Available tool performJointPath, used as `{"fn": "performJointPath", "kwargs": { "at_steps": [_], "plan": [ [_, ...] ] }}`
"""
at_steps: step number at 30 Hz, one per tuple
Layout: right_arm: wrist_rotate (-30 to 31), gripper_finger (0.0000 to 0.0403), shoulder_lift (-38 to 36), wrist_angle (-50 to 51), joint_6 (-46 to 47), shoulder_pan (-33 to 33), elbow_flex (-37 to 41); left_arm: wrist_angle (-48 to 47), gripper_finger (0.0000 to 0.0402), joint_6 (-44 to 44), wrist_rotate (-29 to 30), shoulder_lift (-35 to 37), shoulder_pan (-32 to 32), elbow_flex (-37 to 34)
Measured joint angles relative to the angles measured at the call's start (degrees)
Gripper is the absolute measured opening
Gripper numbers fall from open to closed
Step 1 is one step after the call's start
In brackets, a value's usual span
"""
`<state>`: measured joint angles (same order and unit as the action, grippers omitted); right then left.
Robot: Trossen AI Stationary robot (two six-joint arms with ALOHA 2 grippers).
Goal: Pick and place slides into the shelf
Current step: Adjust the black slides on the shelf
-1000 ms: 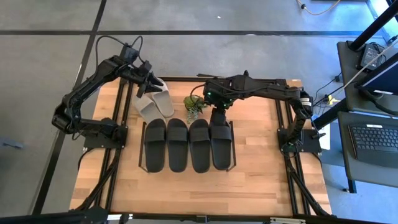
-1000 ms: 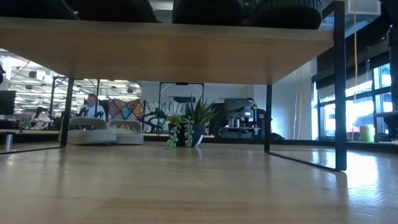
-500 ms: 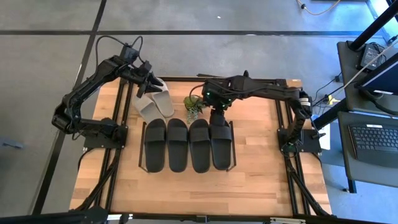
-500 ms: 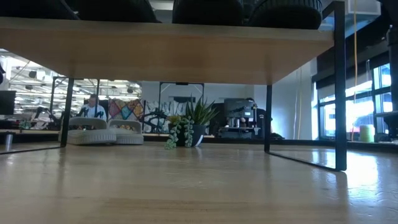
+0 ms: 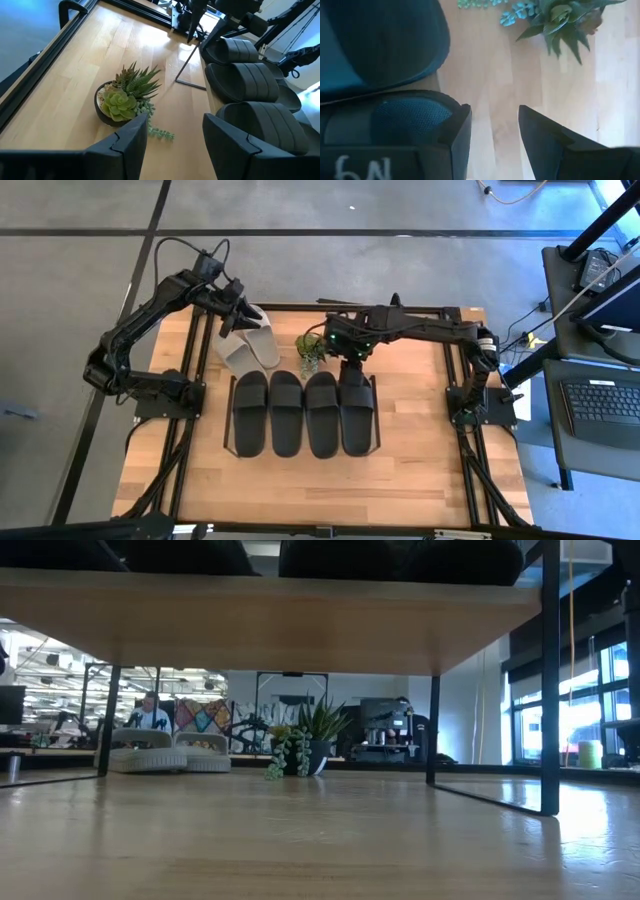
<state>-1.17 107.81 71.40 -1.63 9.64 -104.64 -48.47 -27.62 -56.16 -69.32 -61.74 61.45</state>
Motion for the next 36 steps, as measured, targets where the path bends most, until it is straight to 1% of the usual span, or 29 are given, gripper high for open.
{"fn": "performJointPath", "kwargs": {
  "at_steps": [9,27,36],
  "plan": [
    [0.0,0.0165,0.0,1.7,2.9,-0.6,0.0,0.0,0.0182,0.0,0.0,0.0,0.0,0.0],
    [0.0,0.0165,0.0,3.0,4.3,-3.1,0.0,-0.6,0.0182,0.1,0.0,0.0,0.0,0.0],
    [-0.4,0.0165,0.0,4.7,5.9,-3.3,-0.4,-0.6,0.0182,0.2,0.0,0.0,0.0,0.0]
  ]
}}
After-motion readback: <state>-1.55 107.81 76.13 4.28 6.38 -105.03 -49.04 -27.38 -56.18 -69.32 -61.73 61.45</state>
